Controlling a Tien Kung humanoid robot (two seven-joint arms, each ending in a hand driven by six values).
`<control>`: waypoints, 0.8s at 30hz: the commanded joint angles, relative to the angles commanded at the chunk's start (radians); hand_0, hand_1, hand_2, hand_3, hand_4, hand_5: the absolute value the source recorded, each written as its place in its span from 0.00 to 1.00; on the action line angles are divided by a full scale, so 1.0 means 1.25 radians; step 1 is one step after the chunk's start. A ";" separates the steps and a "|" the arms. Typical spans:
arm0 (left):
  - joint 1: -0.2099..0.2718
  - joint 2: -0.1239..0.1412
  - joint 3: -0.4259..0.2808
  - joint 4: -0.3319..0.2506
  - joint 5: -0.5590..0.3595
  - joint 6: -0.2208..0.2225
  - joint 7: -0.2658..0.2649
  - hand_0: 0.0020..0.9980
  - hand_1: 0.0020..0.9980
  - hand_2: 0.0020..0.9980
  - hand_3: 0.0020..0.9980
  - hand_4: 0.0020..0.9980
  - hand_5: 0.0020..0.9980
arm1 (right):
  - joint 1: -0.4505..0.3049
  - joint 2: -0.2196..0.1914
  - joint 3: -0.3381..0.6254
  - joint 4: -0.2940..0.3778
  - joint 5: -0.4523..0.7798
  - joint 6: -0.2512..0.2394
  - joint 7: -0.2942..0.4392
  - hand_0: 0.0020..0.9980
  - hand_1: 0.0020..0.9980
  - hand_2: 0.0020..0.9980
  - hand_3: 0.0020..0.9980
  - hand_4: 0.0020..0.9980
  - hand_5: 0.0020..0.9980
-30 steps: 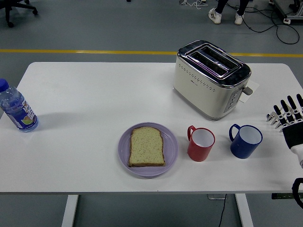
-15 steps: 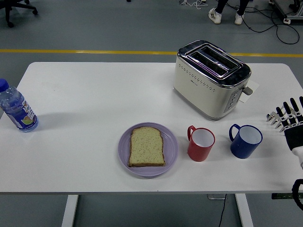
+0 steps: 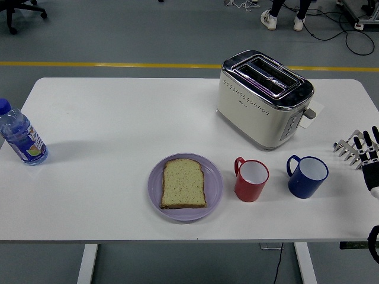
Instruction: Pick up the cup,pour liquid into bread,place the cup on the desk
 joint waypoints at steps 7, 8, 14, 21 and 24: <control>0.002 0.000 0.005 0.000 0.000 0.000 0.000 0.64 0.65 0.66 0.55 0.32 0.84 | -0.004 0.002 -0.003 0.001 0.001 0.004 0.007 0.68 0.59 0.64 0.62 0.59 0.35; 0.002 0.000 0.005 0.000 0.000 0.000 0.000 0.64 0.65 0.66 0.55 0.32 0.84 | -0.004 0.002 -0.003 0.001 0.000 0.004 0.007 0.68 0.59 0.64 0.62 0.59 0.34; 0.002 0.000 -0.008 0.000 0.006 0.000 -0.001 0.64 0.65 0.66 0.55 0.32 0.84 | -0.005 0.002 -0.003 0.006 0.016 0.010 0.015 0.66 0.59 0.65 0.62 0.59 0.33; -0.003 0.000 -0.023 0.000 0.018 0.000 -0.002 0.64 0.65 0.66 0.55 0.32 0.84 | -0.002 0.005 0.002 0.016 0.047 0.017 0.033 0.65 0.59 0.65 0.62 0.59 0.32; -0.006 0.000 -0.029 -0.001 0.020 0.000 -0.002 0.64 0.65 0.66 0.55 0.32 0.84 | 0.000 0.004 0.008 0.019 0.047 0.018 0.033 0.65 0.59 0.65 0.62 0.59 0.32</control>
